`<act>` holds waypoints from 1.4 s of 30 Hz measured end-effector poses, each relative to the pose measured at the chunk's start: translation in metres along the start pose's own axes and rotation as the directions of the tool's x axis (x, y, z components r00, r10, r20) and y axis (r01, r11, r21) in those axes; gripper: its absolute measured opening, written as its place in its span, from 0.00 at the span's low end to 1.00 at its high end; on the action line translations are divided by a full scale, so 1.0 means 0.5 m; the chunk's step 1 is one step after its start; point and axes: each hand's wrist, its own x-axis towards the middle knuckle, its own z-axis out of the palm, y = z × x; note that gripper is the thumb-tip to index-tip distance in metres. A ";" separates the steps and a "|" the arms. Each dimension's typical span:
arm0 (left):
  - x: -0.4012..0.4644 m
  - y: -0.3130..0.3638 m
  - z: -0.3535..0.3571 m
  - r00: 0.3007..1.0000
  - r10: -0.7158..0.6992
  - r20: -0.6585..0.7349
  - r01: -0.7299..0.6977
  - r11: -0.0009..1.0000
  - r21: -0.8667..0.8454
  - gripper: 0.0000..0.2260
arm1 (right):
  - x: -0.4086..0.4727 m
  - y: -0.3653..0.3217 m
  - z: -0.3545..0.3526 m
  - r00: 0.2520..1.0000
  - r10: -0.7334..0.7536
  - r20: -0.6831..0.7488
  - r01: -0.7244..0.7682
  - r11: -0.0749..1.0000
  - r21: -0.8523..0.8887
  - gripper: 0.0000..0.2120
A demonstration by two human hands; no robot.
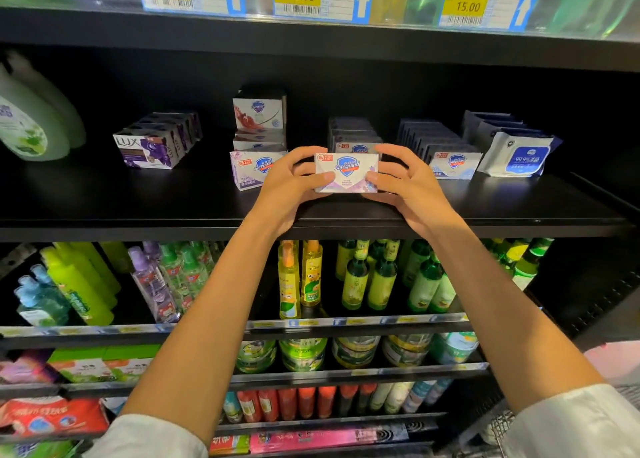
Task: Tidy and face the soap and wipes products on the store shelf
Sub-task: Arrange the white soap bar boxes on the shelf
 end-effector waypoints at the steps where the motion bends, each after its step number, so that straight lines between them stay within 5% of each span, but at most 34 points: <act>1: -0.001 0.000 -0.001 0.999 0.013 -0.034 -0.013 1.000 -0.002 0.20 | 0.001 0.000 0.002 1.000 0.005 -0.019 -0.005 1.000 0.009 0.21; 8: -0.026 0.005 -0.011 0.958 0.137 -0.251 -0.112 0.988 0.110 0.20 | 0.009 0.020 0.005 0.996 -0.088 -0.008 0.081 0.944 -0.320 0.12; 14: -0.068 0.025 -0.096 0.947 0.206 -0.245 -0.098 0.915 0.391 0.21 | 0.005 0.019 0.023 0.981 -0.012 0.193 0.159 0.619 -0.769 0.21; 19: -0.078 0.025 -0.164 0.947 0.224 -0.230 -0.049 0.809 0.586 0.23 | 0.002 0.018 0.030 0.967 0.027 0.255 0.203 0.523 -0.828 0.24; 27: -0.048 0.018 -0.194 0.905 0.349 -0.241 -0.009 0.584 0.812 0.25 | 0.001 0.015 0.030 0.970 0.021 0.240 0.194 0.522 -0.830 0.23; 37: -0.032 0.016 -0.196 0.898 0.370 -0.239 0.011 0.524 0.851 0.24 | 0.001 0.017 0.033 0.972 0.023 0.234 0.185 0.539 -0.822 0.23; 42: -0.061 0.004 -0.190 0.863 0.437 -0.253 -0.004 0.506 0.863 0.27 | 0.008 0.020 0.026 0.983 -0.045 0.180 0.168 0.625 -0.763 0.14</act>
